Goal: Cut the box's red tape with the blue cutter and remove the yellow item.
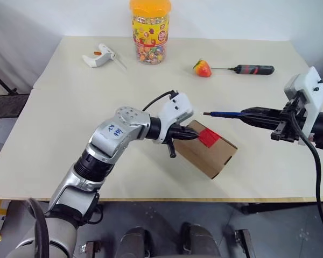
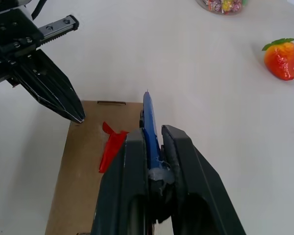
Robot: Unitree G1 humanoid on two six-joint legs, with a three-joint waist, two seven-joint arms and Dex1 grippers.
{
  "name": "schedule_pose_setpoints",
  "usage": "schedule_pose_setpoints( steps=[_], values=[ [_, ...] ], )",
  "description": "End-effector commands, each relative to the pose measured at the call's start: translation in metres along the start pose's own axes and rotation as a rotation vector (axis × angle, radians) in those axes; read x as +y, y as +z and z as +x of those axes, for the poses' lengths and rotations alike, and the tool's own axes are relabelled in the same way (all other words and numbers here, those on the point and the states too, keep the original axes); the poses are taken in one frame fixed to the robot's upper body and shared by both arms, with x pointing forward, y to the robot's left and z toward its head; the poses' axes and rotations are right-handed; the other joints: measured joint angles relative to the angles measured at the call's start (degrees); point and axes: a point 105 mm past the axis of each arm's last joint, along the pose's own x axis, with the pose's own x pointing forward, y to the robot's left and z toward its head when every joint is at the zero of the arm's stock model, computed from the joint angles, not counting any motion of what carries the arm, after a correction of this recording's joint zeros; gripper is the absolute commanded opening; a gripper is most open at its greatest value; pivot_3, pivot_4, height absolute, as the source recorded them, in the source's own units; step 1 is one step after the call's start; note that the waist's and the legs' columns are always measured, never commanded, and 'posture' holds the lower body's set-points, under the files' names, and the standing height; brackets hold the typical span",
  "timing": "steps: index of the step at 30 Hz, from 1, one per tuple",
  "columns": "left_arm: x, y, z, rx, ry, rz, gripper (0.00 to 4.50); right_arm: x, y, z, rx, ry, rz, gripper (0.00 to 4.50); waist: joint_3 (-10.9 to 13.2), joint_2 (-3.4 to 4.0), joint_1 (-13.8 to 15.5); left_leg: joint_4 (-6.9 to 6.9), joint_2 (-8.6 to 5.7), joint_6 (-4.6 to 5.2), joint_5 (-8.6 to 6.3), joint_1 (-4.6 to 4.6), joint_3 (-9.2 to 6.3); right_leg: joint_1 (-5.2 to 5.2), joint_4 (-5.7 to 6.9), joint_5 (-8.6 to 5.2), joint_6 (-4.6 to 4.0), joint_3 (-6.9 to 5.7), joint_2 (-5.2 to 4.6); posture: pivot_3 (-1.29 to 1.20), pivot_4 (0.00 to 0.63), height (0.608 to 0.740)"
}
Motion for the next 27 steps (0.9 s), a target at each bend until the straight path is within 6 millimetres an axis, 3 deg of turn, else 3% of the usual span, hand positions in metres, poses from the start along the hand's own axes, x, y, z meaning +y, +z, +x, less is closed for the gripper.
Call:
schedule_pose_setpoints(
  steps=[1,6,16,23,27],
  values=[
    [0.007,0.001,0.003,0.021,0.036,-0.006,0.00,0.004,0.001,0.006,-0.004,0.013,-0.052,0.15,0.00,0.00,-0.01,0.01,-0.01,-0.01,0.00,0.01,0.00,0.00,0.00,0.00,0.00,0.00,0.03,0.00,0.150,0.740],
    [0.013,-0.009,0.007,0.080,0.049,-0.049,0.00,-0.008,-0.009,0.018,0.010,-0.005,-0.047,0.15,0.00,-0.01,0.15,0.04,-0.01,-0.01,0.01,0.02,0.02,0.01,0.02,0.00,0.00,0.02,0.03,0.00,0.150,0.740],
    [0.017,-0.018,0.007,0.115,0.042,-0.069,0.00,-0.027,-0.013,0.024,0.005,-0.032,-0.045,0.15,0.00,-0.01,0.03,0.04,0.00,-0.01,0.01,0.02,0.02,0.01,0.02,0.00,0.00,0.01,0.04,0.00,0.150,0.740],
    [0.017,-0.019,0.006,0.121,0.038,-0.072,0.00,-0.023,-0.015,0.025,0.011,-0.007,-0.042,0.15,0.00,-0.01,0.07,0.04,0.01,-0.01,0.01,0.02,0.01,0.02,0.02,0.00,0.00,0.00,0.04,0.00,0.150,0.740],
    [0.018,-0.020,0.007,0.124,0.041,-0.072,0.00,-0.021,-0.005,0.022,-0.025,-0.002,-0.051,0.15,0.00,-0.01,0.07,0.06,0.01,-0.01,0.01,0.02,0.01,0.02,0.03,0.00,0.00,0.00,0.04,0.00,0.150,0.740]
  ],
)
